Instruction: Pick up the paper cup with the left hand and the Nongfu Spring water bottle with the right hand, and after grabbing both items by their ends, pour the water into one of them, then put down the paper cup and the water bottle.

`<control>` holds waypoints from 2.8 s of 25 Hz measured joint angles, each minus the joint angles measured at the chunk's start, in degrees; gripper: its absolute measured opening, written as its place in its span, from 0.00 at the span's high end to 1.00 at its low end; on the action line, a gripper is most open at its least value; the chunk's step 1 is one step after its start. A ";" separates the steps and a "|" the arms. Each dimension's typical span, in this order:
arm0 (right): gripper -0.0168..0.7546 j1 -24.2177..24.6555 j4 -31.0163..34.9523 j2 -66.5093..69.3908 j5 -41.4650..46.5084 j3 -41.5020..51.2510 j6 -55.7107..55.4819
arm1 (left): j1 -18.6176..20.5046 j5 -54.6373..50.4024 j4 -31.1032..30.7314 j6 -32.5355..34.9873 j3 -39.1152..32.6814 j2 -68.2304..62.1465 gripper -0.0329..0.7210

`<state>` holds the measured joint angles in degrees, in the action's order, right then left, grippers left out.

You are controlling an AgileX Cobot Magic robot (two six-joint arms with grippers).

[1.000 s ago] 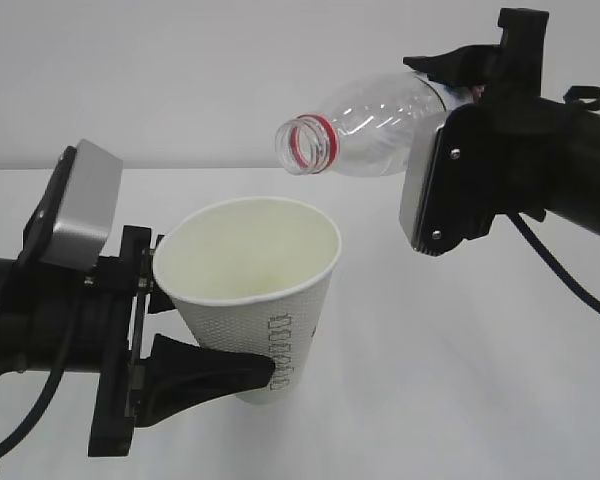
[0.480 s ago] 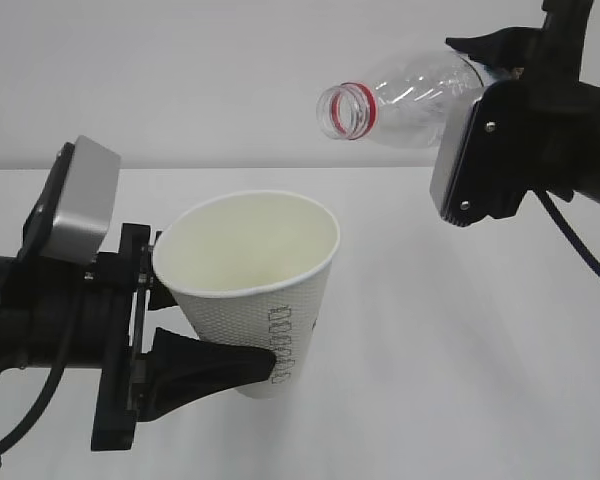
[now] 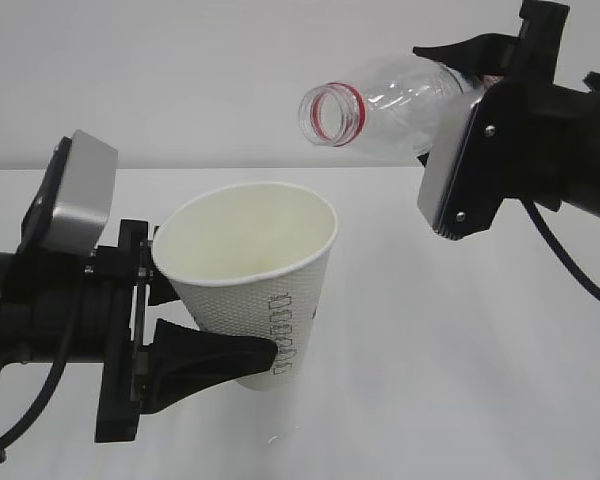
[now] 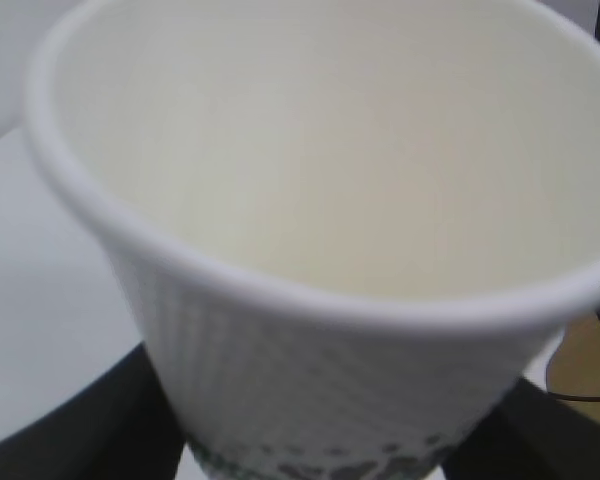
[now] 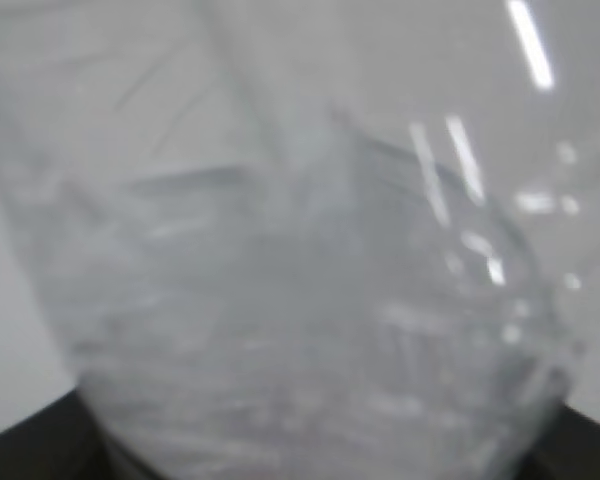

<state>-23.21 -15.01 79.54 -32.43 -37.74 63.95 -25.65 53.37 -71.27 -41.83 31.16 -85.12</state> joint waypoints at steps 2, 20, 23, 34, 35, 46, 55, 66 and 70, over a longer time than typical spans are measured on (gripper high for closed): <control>0.34 0.00 -0.46 0.00 0.00 0.00 -0.24 | 0.00 0.00 0.00 0.00 0.00 0.00 0.29; 0.34 0.00 -4.01 0.00 -0.15 0.00 2.35 | 0.00 2.23 -0.73 0.00 0.00 0.00 0.29; 0.34 0.00 -4.01 0.00 -0.15 0.00 3.21 | 0.00 2.23 -1.53 0.00 0.00 0.00 0.29; 0.34 0.00 -4.01 0.00 -0.24 0.00 5.91 | 0.00 0.50 -1.70 0.00 0.00 0.00 0.30; 0.34 0.00 -4.01 0.00 -0.24 0.00 6.13 | 0.00 0.54 -1.70 0.00 0.00 0.00 0.30; 0.34 0.00 -4.01 0.00 -0.24 0.00 7.77 | 0.00 0.11 -1.79 0.00 0.00 0.00 0.30; 0.34 0.00 -4.01 0.00 -0.24 0.00 8.78 | 0.00 -0.42 -1.79 0.00 0.00 0.00 0.30; 0.34 0.00 -4.01 0.00 -0.24 0.00 9.10 | 0.00 -0.42 -2.17 0.00 0.00 0.00 0.30; 0.34 0.00 -4.01 0.00 -0.24 0.00 9.10 | 0.00 -0.42 -2.50 0.00 0.00 0.00 0.30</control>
<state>-23.21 -19.02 79.54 -32.67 -37.74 73.04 -25.65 52.95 -73.78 -41.83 31.16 -85.12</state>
